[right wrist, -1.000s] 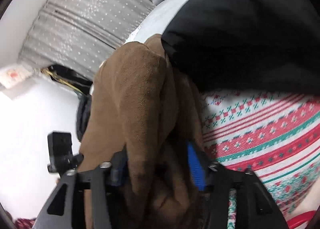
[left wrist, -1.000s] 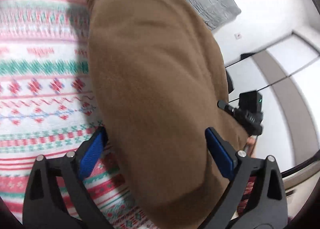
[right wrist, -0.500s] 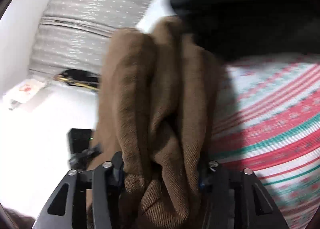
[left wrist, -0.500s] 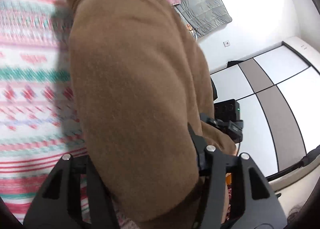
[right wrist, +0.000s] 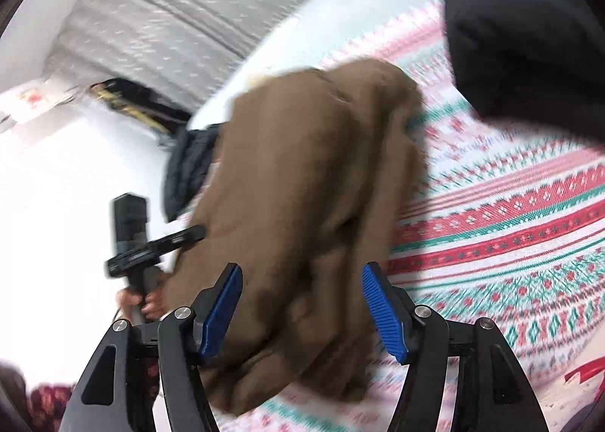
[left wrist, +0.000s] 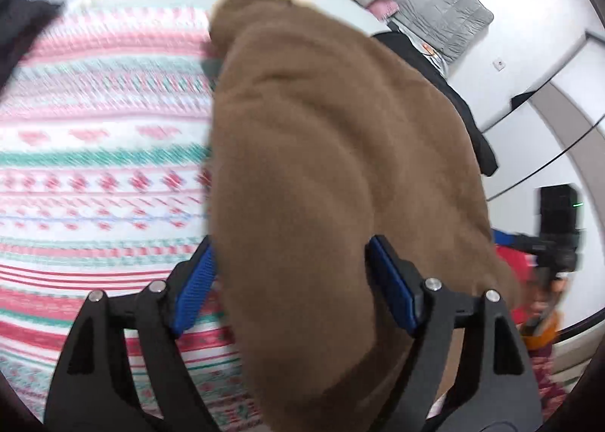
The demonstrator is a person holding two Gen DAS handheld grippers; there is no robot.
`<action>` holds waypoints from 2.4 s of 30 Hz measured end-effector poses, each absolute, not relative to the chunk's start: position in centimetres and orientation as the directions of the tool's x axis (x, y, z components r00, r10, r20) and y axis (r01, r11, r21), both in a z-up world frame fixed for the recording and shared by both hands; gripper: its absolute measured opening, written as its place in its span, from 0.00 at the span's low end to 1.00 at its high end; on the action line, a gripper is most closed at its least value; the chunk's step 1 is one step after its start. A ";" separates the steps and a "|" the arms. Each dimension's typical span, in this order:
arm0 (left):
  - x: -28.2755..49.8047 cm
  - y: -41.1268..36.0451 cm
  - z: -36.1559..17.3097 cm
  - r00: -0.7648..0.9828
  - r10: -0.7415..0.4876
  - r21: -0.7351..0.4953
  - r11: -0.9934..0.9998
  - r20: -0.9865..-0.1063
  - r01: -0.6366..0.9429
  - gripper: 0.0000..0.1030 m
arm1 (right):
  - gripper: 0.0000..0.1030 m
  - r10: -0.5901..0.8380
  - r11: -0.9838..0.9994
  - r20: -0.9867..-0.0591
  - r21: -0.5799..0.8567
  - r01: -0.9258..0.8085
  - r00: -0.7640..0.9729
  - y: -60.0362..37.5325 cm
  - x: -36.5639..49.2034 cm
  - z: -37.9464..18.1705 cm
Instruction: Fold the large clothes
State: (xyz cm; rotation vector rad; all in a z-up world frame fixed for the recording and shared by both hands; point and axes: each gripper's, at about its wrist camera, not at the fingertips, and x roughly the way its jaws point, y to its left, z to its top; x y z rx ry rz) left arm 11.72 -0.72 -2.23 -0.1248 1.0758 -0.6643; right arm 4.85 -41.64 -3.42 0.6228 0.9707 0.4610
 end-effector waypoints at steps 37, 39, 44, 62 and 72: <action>2.8 -8.8 -2.2 0.484 -0.541 -0.011 0.675 -0.688 0.738 0.78 | 0.56 -0.004 0.999 -0.764 -0.024 -0.023 0.646 -32.4 16.9 -1.7; 2.5 -8.8 -2.3 0.478 -0.552 -0.016 0.666 -0.683 0.745 0.78 | 0.56 -0.007 1.000 -0.800 -0.004 0.006 0.600 -33.3 19.7 -4.2; 2.3 -8.5 -1.6 0.439 -0.558 0.008 0.613 -0.704 0.790 0.78 | 0.70 0.102 0.980 -0.807 0.183 0.083 0.581 -36.9 22.0 -6.7; 19.1 -2.3 -8.2 0.008 -0.773 -0.727 0.601 -0.635 0.332 0.99 | 0.95 0.662 0.633 -0.637 0.757 0.160 0.396 -38.6 17.6 -12.3; 19.9 -4.0 -10.4 -0.074 -0.856 -0.822 0.462 -0.511 0.334 0.89 | 0.93 0.707 0.632 -0.577 0.775 0.001 0.408 -34.0 20.1 -12.9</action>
